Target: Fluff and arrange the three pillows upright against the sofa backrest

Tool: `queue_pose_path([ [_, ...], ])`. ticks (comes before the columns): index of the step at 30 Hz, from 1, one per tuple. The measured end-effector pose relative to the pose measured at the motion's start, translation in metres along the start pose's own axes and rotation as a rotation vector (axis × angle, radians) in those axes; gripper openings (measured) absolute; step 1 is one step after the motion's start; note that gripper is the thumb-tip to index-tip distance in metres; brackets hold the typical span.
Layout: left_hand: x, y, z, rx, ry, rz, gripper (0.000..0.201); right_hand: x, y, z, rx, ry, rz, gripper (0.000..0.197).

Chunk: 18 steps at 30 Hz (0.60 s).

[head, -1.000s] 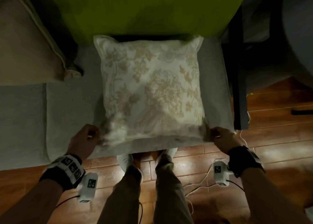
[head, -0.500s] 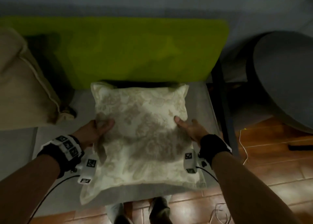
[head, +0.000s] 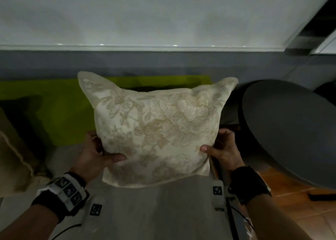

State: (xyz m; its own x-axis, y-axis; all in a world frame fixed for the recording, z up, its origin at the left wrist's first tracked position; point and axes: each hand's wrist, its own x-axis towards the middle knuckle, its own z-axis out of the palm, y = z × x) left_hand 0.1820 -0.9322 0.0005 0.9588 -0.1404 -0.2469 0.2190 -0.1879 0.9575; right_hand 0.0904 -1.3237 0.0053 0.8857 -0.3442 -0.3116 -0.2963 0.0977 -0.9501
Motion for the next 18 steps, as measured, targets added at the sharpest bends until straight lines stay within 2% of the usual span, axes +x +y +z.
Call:
queue_pose_path([
  [2,0.014,0.0,0.009,-0.014,0.018,0.025,0.133,0.012,-0.013,-0.007,-0.042,-0.072,-0.038,0.103],
  [3,0.019,0.0,0.013,-0.008,0.026,0.038,0.125,0.019,-0.016,-0.01,-0.056,-0.091,-0.044,0.097],
  [6,0.032,-0.01,0.023,-0.038,0.027,0.026,0.121,0.041,-0.011,-0.017,-0.093,-0.077,-0.05,0.083],
  [7,0.036,-0.014,0.026,-0.045,0.019,0.007,0.121,0.048,-0.005,-0.018,-0.105,-0.072,-0.044,0.086],
  [10,0.045,-0.024,0.037,0.014,-0.04,-0.001,0.103,0.069,0.015,-0.019,-0.115,-0.094,0.035,0.095],
  [15,0.05,-0.035,0.04,0.037,0.075,0.032,0.092,0.089,0.02,-0.015,-0.143,-0.163,0.023,0.119],
  [18,0.048,-0.043,0.035,0.033,0.096,0.002,0.093,0.087,0.02,-0.014,-0.152,-0.174,0.027,0.104],
])
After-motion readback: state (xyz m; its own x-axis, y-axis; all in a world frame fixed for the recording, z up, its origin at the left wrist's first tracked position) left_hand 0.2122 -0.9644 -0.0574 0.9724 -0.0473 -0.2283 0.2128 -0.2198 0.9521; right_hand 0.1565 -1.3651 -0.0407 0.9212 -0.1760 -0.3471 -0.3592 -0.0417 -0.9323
